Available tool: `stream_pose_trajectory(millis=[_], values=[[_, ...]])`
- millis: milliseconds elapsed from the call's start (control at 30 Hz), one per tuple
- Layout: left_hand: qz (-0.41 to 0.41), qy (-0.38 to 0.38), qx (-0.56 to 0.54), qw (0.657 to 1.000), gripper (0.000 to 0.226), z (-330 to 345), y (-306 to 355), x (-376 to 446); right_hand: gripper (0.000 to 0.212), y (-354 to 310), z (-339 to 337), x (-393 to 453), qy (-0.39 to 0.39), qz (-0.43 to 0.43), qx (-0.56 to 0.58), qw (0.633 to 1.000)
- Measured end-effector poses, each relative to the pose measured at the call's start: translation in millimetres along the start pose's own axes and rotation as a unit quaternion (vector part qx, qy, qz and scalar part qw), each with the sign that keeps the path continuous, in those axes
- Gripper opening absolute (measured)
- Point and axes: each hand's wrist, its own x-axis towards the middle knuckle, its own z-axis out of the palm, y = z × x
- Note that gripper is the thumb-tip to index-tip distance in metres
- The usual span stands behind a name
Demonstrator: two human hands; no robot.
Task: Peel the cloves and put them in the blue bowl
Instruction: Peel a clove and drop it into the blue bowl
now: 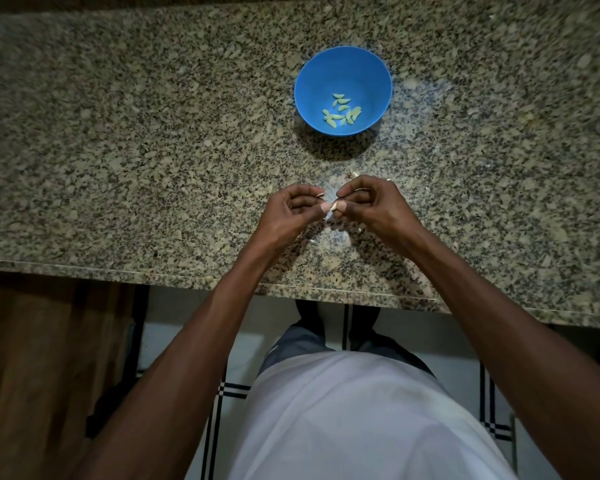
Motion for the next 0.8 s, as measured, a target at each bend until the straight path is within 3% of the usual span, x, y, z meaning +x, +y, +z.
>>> stream_pose_trajectory(millis=[233,433,700,800], values=[[0.022,0.041,-0.001,0.999,0.035,13.9,-2.8,-5.7,0.015,6.1,8.8,-5.9,0.031,0.008,0.034,0.999],[0.001,0.055,-0.020,0.998,0.034,19.6,-2.8,-7.7,0.027,6.4,14.1,-11.9,0.063,0.011,0.067,0.996],[0.029,0.038,0.075,0.996,0.046,18.2,-4.0,-4.7,0.051,2.9,5.8,-9.4,0.085,-0.033,-0.138,0.986],[0.031,0.056,0.119,0.991,0.049,21.3,-1.7,-3.0,0.054,2.6,4.9,-11.1,0.085,-0.031,-0.131,0.987]])
